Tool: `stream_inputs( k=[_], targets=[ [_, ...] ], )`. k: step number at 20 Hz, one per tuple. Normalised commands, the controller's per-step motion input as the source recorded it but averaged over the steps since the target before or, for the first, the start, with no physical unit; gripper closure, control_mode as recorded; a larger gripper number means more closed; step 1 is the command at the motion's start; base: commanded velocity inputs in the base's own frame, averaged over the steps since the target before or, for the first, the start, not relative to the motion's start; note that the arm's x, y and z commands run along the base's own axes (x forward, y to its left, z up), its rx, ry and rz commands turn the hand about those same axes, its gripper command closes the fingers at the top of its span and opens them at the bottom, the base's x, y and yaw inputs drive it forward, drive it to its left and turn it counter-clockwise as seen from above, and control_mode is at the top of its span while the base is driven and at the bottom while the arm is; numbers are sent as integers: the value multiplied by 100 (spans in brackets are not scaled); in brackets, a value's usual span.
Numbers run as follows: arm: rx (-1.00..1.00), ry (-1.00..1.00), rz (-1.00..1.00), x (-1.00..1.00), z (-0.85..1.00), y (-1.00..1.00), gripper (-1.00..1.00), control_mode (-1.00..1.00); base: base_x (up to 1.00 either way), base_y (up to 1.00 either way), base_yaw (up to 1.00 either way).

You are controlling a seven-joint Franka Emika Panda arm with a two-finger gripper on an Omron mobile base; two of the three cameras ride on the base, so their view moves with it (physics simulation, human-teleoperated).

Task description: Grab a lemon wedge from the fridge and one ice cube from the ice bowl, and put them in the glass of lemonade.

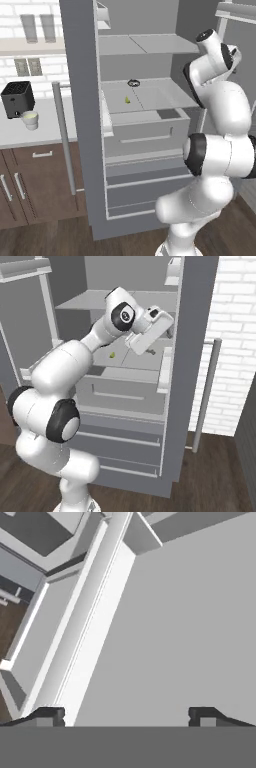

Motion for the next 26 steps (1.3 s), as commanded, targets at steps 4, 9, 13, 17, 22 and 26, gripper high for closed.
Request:
stream_inputs(
  k=[4,9,13,17,22,26],
  targets=[
    [4,-25,0,-67,-5,93,-100,-100,0,0,0],
    [22,-42,0,-82,-16,100,-100,-100,0,0,0],
    [39,-40,0,-91,-60,100,-100,-100,0,0,0],
    [43,-40,0,-94,-89,100,-100,-100,0,0,0],
    [42,-25,0,-66,-66,99,-100,-100,0,0,0],
    [38,-14,0,-52,-14,69,-100,-100,0,0,0]
  ],
)
